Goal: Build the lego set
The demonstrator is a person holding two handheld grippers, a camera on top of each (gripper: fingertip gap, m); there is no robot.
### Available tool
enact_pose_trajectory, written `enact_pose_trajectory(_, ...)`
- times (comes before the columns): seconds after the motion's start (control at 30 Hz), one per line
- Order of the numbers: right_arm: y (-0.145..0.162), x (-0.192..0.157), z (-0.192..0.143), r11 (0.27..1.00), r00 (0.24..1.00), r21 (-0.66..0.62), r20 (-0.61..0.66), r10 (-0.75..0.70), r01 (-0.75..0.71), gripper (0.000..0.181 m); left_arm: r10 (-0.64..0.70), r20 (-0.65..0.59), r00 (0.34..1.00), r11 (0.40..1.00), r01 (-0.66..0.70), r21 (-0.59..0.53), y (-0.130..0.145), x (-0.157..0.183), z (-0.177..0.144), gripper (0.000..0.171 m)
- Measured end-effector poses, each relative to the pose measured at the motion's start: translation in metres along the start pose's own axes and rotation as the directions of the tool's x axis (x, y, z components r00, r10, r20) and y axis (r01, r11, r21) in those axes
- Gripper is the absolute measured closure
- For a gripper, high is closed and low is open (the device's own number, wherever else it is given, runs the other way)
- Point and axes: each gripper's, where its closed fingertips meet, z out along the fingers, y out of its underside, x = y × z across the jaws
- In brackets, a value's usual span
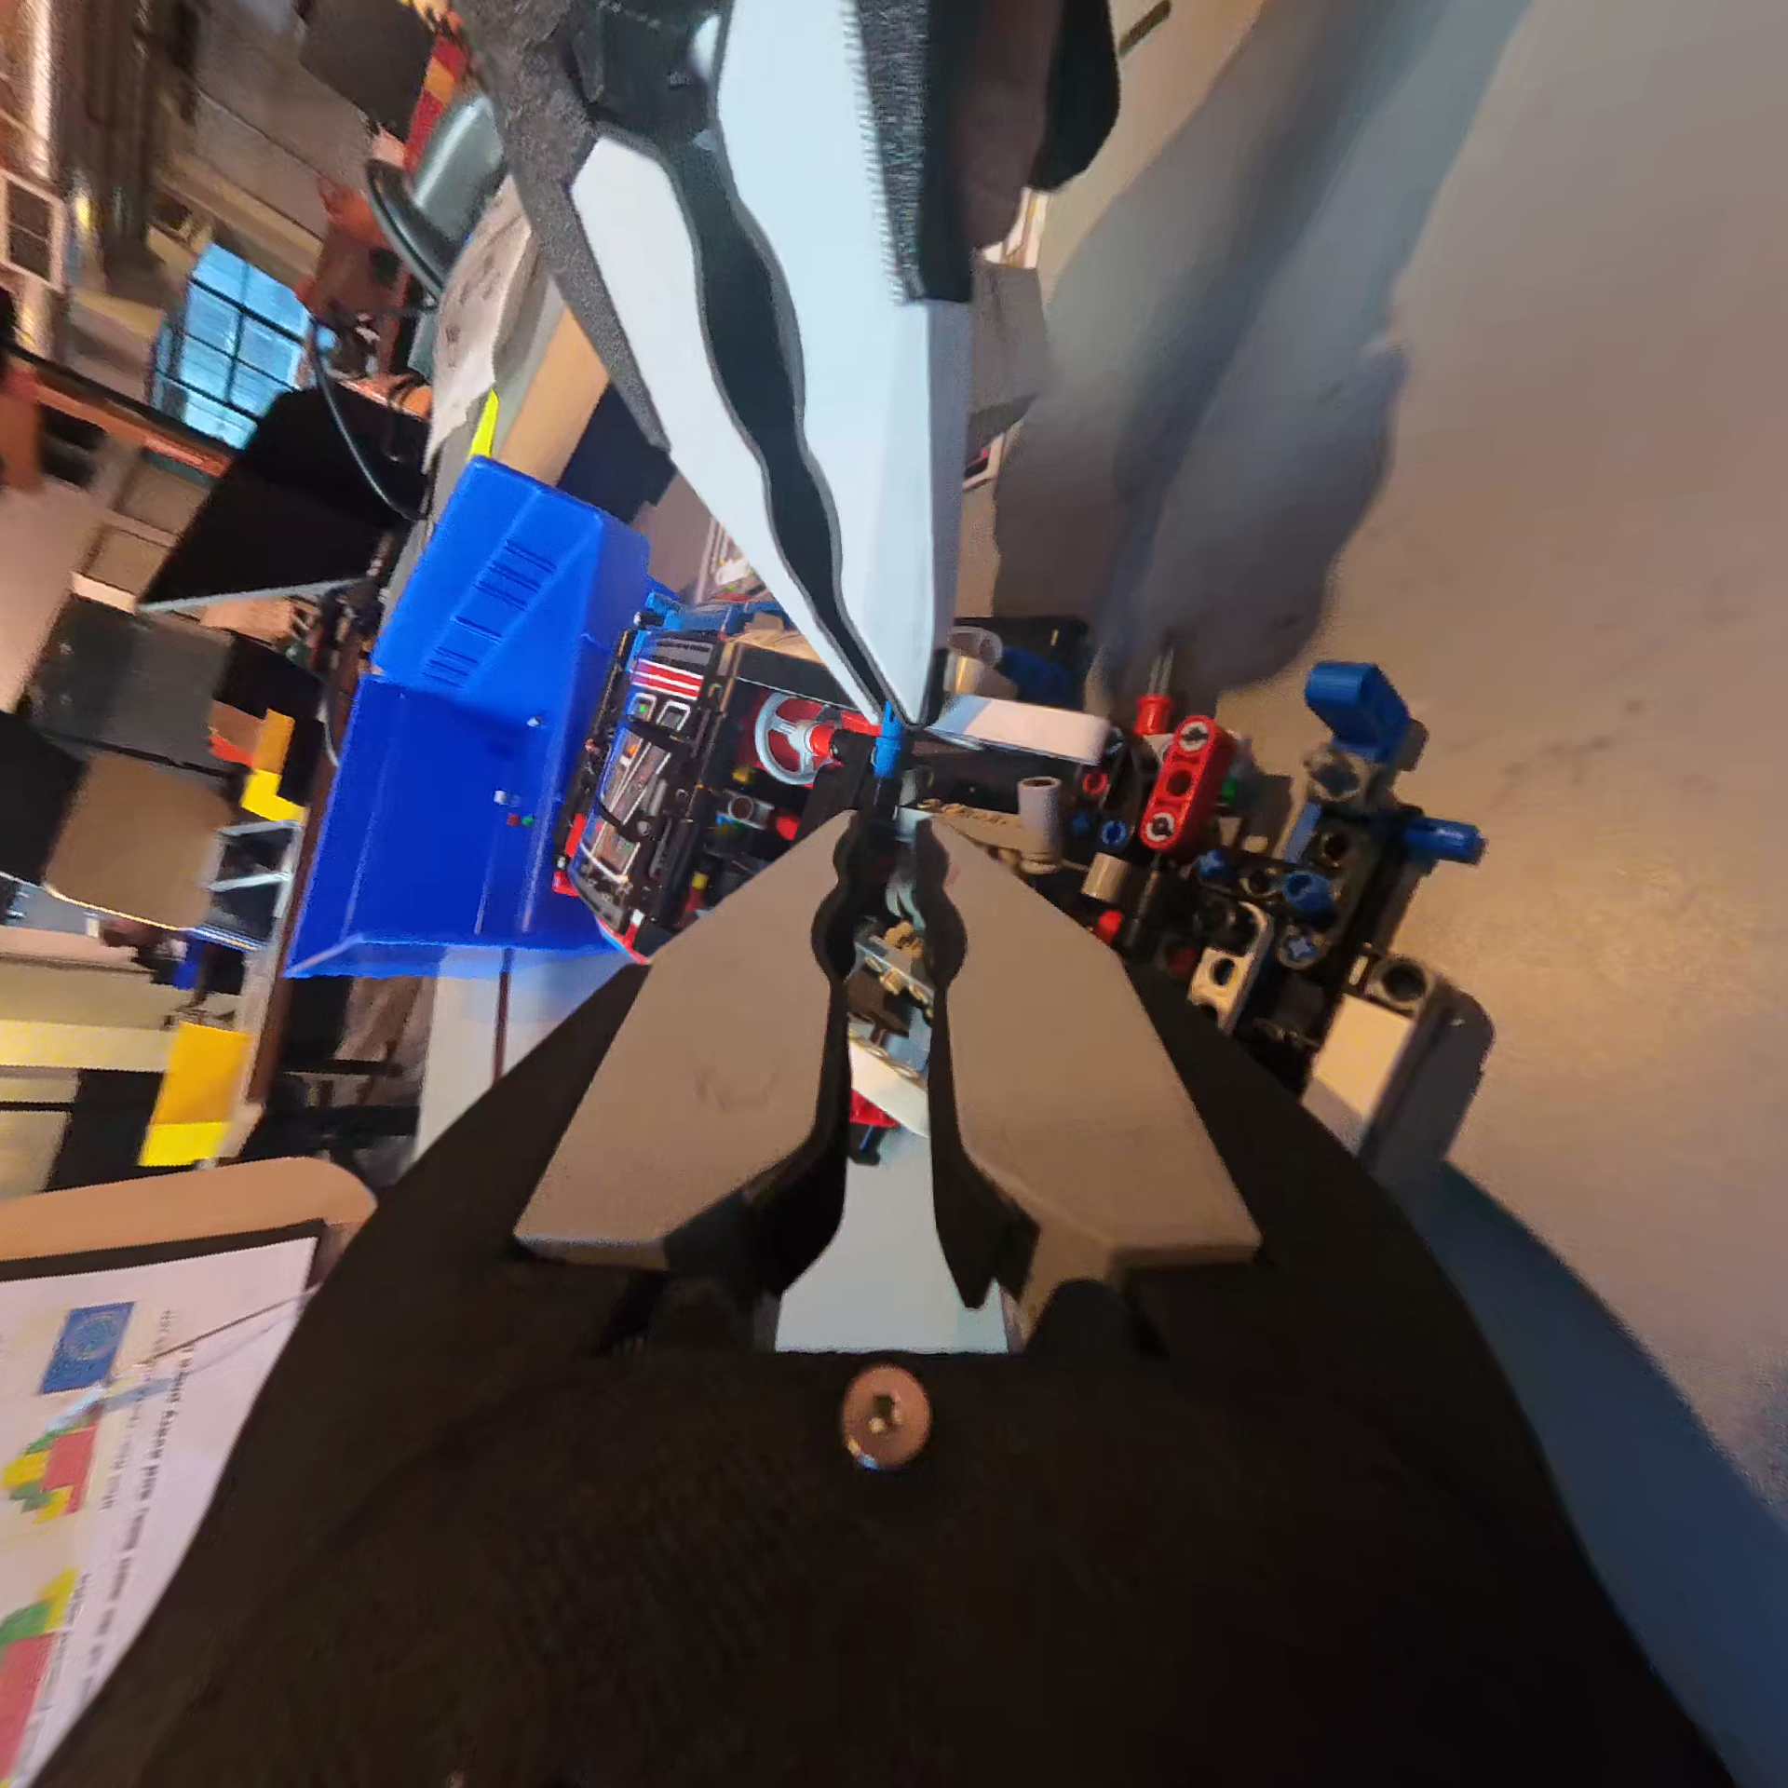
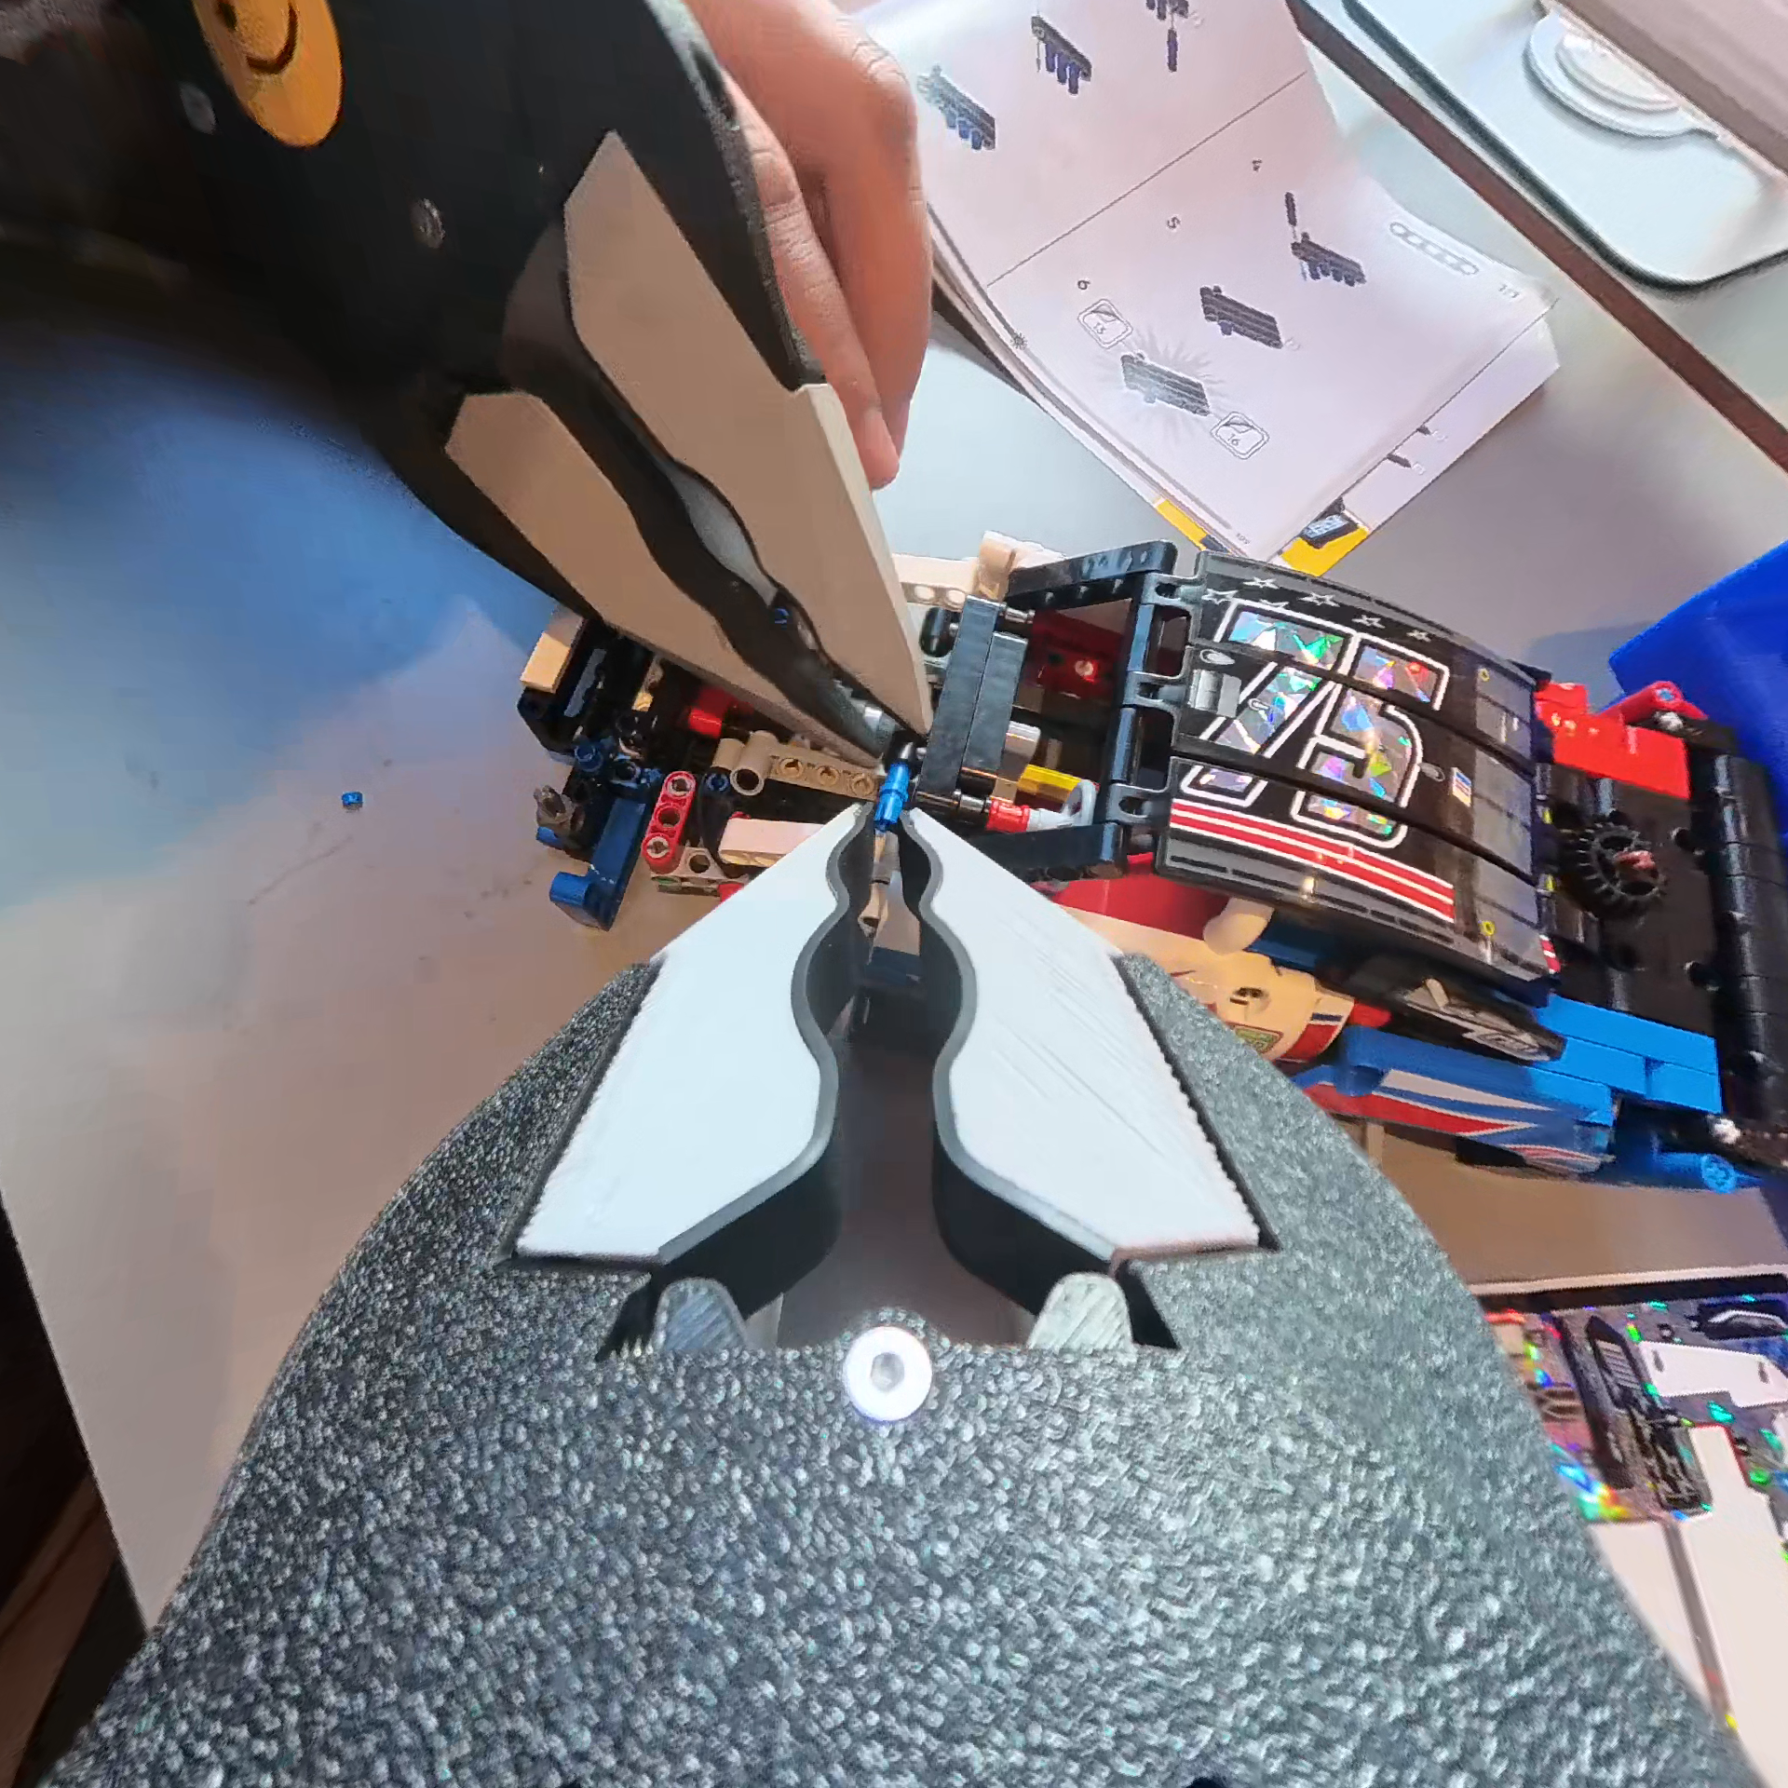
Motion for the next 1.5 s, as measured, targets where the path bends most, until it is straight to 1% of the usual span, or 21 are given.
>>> enact_pose_trajectory(0.2, -0.001, 0.000, 0.000, 0.997, 0.998, 0.035, 0.033, 0.062, -0.063, 0.176, 0.068, 0.040, 0.997, 0.998, -0.068, 0.002, -0.001, -0.001, 0.000, 0.164)
enact_pose_trajectory(0.27, -0.001, 0.000, -0.001, 0.996, 0.996, 0.044, 0.039, 0.075, -0.076, 0.176, 0.082, 0.061, 0.995, 0.996, -0.083, 0.018, -0.004, -0.001, -0.001, 0.161)
enact_pose_trajectory(0.33, -0.001, 0.000, 0.000, 0.996, 0.997, 0.045, 0.038, 0.073, -0.075, 0.176, 0.097, 0.072, 0.993, 0.995, -0.099, 0.030, -0.008, -0.001, -0.002, 0.163)
enact_pose_trajectory(0.4, -0.002, 0.000, 0.000, 0.996, 0.997, 0.046, 0.035, 0.070, -0.072, 0.176, 0.118, 0.080, 0.990, 0.993, -0.118, -0.007, -0.003, -0.003, 0.002, 0.163)
enact_pose_trajectory(0.63, -0.002, 0.001, 0.000, 0.996, 0.997, 0.050, 0.027, 0.077, -0.078, 0.177, 0.157, 0.101, 0.983, 0.988, -0.154, -0.033, -0.003, -0.005, 0.004, 0.165)
enact_pose_trajectory(0.9, -0.003, 0.004, 0.004, 1.000, 0.999, 0.024, -0.048, -0.005, 0.006, 0.177, 0.110, 0.096, 0.989, 0.994, -0.108, -0.030, -0.001, -0.007, 0.003, 0.167)
enact_pose_trajectory(1.1, -0.004, 0.004, 0.004, 0.997, 0.999, 0.052, -0.006, 0.054, -0.054, 0.177, 0.113, 0.102, 0.988, 0.994, -0.111, -0.026, -0.001, -0.007, 0.003, 0.167)
enact_pose_trajectory(1.3, -0.005, 0.006, 0.007, 1.000, 0.999, 0.026, -0.042, 0.001, 0.000, 0.177, 0.064, 0.089, 0.994, 0.998, -0.062, -0.021, 0.001, -0.009, 0.002, 0.168)
enact_pose_trajectory(1.5, -0.007, 0.010, 0.010, 1.000, 0.998, 0.015, -0.050, -0.023, 0.024, 0.177, 0.028, 0.091, 0.995, 0.999, -0.026, -0.021, 0.005, -0.011, 0.001, 0.168)
